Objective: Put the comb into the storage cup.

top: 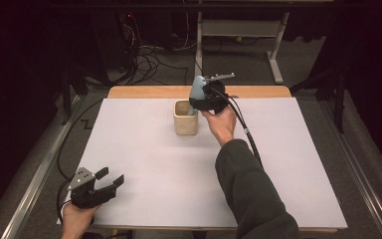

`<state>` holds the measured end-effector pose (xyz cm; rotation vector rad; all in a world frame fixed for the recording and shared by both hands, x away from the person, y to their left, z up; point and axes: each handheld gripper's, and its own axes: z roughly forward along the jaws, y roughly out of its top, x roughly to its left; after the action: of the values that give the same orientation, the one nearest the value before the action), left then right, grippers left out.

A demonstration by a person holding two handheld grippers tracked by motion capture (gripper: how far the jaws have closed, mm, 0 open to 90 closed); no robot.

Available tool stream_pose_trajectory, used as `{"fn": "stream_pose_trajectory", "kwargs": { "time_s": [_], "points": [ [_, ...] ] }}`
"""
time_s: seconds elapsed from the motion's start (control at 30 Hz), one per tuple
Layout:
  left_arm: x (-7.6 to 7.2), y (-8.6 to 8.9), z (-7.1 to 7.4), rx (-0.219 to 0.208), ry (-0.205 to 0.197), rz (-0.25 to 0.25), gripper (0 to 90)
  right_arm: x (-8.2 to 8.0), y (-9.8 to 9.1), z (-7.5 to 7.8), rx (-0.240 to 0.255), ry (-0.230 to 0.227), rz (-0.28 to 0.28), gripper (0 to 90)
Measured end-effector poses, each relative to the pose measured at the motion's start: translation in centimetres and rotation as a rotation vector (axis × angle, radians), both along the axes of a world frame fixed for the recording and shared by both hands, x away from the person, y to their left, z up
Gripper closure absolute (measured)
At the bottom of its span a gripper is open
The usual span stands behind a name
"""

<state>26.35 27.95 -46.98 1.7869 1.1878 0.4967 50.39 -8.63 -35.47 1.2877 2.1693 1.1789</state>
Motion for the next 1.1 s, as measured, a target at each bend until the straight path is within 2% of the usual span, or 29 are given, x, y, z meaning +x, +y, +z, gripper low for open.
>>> {"fn": "stream_pose_trajectory", "kwargs": {
  "time_s": [0.1,0.17,0.37,0.43,0.47,0.67,0.9,1.1],
  "points": [
    [0.0,0.0,0.0,-0.001,0.0,0.001,31.9,-0.1,-0.2,-0.2,0.001,-0.01,-0.001,35.7],
    [0.0,0.0,0.0,0.0,0.0,0.002,31.8,-0.1,-0.4,-0.3,-0.005,0.003,0.001,32.1],
    [0.1,0.0,0.0,0.001,0.002,0.005,31.8,-0.2,-0.9,-0.2,-0.005,0.005,-0.001,28.7],
    [0.0,0.1,0.0,-0.002,0.002,0.006,31.8,-0.4,-1.1,-0.1,-0.001,-0.015,-0.007,28.0],
    [0.0,0.1,0.0,-0.002,0.001,0.006,31.8,-0.5,-1.2,-0.2,-0.001,-0.03,-0.01,28.4],
    [0.1,0.1,0.0,0.001,0.002,0.008,31.7,-0.9,-1.8,-0.3,0.001,-0.03,-0.001,28.6],
    [0.0,0.1,0.0,-0.001,-0.001,0.012,31.7,-1.7,-2.5,-0.1,0.006,-0.061,0.01,28.8],
    [0.0,0.1,0.1,0.002,-0.003,0.011,31.7,-2.2,-3.2,0.0,0.004,-0.07,0.023,29.2]
  ]
}}
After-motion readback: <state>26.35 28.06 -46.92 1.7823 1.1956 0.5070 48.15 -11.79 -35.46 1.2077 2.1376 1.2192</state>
